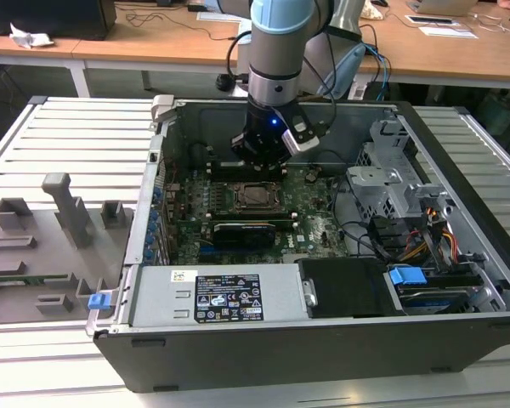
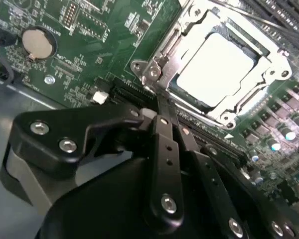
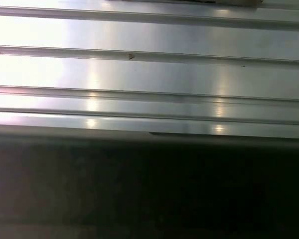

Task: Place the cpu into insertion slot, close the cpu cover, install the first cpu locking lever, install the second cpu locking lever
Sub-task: 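Install the first cpu locking lever, then install the second cpu locking lever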

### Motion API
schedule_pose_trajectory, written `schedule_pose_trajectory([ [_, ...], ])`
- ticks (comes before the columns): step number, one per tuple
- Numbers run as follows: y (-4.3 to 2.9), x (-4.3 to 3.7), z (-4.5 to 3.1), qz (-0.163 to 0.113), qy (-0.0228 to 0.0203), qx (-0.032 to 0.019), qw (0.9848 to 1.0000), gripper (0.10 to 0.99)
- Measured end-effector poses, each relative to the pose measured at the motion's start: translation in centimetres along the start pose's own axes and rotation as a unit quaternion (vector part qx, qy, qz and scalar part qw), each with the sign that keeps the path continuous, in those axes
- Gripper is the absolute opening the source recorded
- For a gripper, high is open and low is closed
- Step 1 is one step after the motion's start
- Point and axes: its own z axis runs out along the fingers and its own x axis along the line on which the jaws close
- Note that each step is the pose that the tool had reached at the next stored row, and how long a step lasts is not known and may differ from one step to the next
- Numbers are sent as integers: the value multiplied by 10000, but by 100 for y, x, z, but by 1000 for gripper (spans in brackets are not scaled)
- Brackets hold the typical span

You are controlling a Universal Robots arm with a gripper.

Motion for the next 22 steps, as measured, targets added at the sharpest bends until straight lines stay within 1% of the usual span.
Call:
schedule_pose_trajectory([
  [1, 1, 0, -32, 0, 0, 0, 10000, 106],
  [2, 2, 0, -43, 0, 0, 1, 10000, 106],
  [10, -41, 1, -46, 0, 0, 0, 10000, 106],
  [14, -82, 3, -48, 0, 0, 0, 10000, 106],
  [22, -139, 5, -50, 0, 0, 0, 10000, 106],
])
